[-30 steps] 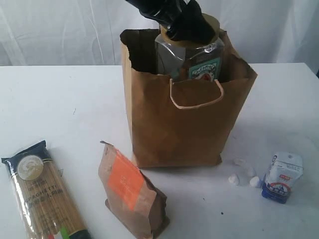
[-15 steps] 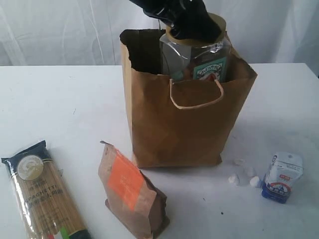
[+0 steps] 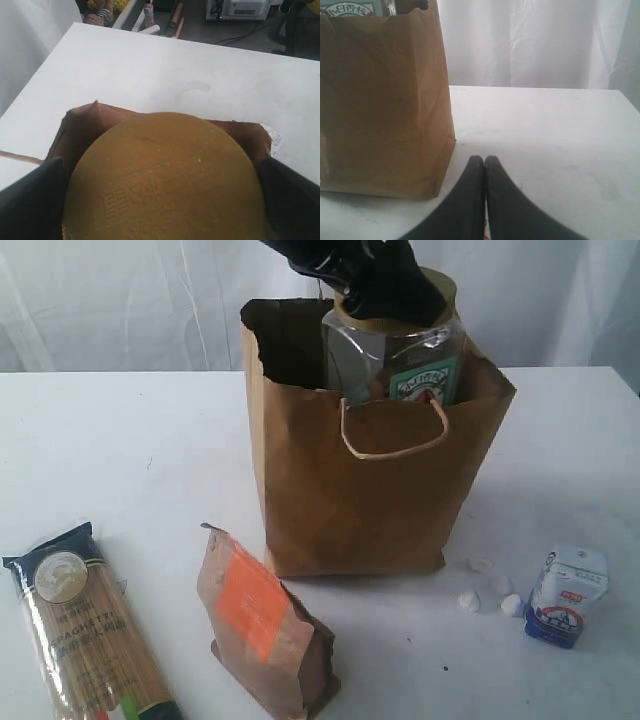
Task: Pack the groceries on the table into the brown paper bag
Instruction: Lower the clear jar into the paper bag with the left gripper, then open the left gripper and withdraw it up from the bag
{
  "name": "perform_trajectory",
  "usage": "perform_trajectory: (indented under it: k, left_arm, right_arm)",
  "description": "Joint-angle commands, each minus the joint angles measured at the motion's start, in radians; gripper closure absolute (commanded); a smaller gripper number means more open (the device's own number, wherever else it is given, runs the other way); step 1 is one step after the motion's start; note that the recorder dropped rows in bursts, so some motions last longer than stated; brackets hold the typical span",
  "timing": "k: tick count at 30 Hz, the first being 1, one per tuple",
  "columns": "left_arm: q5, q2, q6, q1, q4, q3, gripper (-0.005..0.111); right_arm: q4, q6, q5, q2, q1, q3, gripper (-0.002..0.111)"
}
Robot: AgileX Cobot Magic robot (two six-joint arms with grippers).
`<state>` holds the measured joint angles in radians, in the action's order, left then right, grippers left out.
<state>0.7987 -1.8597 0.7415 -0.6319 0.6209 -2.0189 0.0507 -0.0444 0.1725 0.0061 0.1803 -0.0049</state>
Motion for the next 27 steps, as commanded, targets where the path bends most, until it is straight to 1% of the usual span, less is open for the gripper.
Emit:
perform_trajectory:
  k: [1,3,11,13,15,16,18,23,27]
  left_arm:
    - [0.014,0.015,-0.006,0.001,0.036,0.001,0.004]
    - [0.012,0.015,-0.006,0.001,0.036,0.001,0.001]
    - [0.009,0.022,-0.001,0.001,0.050,0.001,0.001]
    - [-0.049,0.020,0.056,0.001,0.015,0.001,0.001]
    - [-0.089,0.009,-0.015,0.001,-0.016,0.001,0.001]
    - [-0.080,0.009,-0.064,0.001,-0.008,0.001,0.001]
    - [-0.046,0.011,-0.052,-0.006,-0.001,0.001,0.001]
    - [-0.027,0.013,-0.049,-0.023,-0.010,0.001,0.001]
    - [-0.001,0.022,-0.094,-0.021,0.007,0.001,0.001]
  right_arm:
    - [0.002,-0.005,-0.002,-0.006,-0.011,0.005,0.108]
    - [0.002,-0.005,-0.002,-0.006,-0.011,0.005,0.108]
    - [0.002,-0.005,-0.002,-0.006,-0.011,0.005,0.108]
    - [0.002,-0.005,-0.002,-0.006,-0.011,0.005,0.108]
    - [0.002,-0.005,-0.002,-0.006,-0.011,0.005,0.108]
    - [0.002,-0.005,-0.002,-0.006,-0.011,0.005,0.108]
    - [0.002,-0.005,-0.002,-0.006,-0.011,0.005,0.108]
    - [0.002,-0.005,-0.002,-0.006,-0.011,0.005,0.108]
    - [0.002,-0.005,-0.002,-0.006,-0.011,0.005,0.108]
